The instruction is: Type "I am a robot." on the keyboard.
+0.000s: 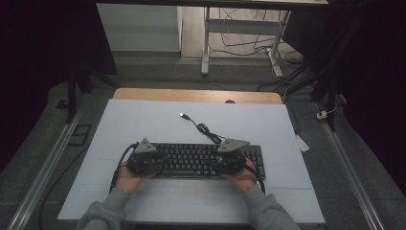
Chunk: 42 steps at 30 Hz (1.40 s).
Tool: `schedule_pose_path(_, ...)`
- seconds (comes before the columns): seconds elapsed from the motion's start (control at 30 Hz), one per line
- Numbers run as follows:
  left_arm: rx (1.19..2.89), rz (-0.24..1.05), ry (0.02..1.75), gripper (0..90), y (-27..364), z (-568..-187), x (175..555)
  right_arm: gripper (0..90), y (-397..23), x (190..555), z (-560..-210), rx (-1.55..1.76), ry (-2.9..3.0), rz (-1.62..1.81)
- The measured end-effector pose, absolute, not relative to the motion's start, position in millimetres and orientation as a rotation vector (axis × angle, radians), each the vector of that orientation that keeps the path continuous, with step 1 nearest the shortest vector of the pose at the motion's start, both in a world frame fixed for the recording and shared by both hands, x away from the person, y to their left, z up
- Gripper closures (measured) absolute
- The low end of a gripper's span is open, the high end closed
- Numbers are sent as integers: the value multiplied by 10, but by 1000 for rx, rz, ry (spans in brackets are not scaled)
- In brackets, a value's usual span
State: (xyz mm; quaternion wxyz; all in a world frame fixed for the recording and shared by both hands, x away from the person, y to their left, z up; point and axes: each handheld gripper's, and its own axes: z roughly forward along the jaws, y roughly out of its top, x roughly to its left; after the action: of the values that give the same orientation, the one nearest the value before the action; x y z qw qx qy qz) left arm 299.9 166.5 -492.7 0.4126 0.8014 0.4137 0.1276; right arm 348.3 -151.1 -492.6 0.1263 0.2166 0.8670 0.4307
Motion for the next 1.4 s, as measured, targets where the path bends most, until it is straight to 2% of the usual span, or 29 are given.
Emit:
schedule_pose_path(0.13, 2004, 314, 1079, 434, 1764, -4928, 2996, 516, -1531, 3498, -4932, 642, 2521, 1244)
schedule_pose_path(0.33, 1992, 331, 1107, 364, 1867, -4913, 2962, 516, -1554, 3510, -4928, 647, 2515, 1257)
schedule_pose_path(1.1, 2007, 330, 1114, 334, 1870, -4933, 2970, 535, -1471, 3608, -4900, 652, 2501, 1276)
schedule_pose_path(1.23, 2008, 328, 1121, 318, 1871, -4935, 2971, 589, -1374, 3650, -4852, 672, 2506, 1287)
schedule_pose_path(1.3, 2008, 330, 1127, 302, 1870, -4938, 2975, 652, -1325, 3678, -4838, 694, 2516, 1288)
schedule_pose_path(1.4, 2009, 328, 1138, 282, 1872, -4948, 2985, 791, -1260, 3706, -4830, 664, 2539, 1270)
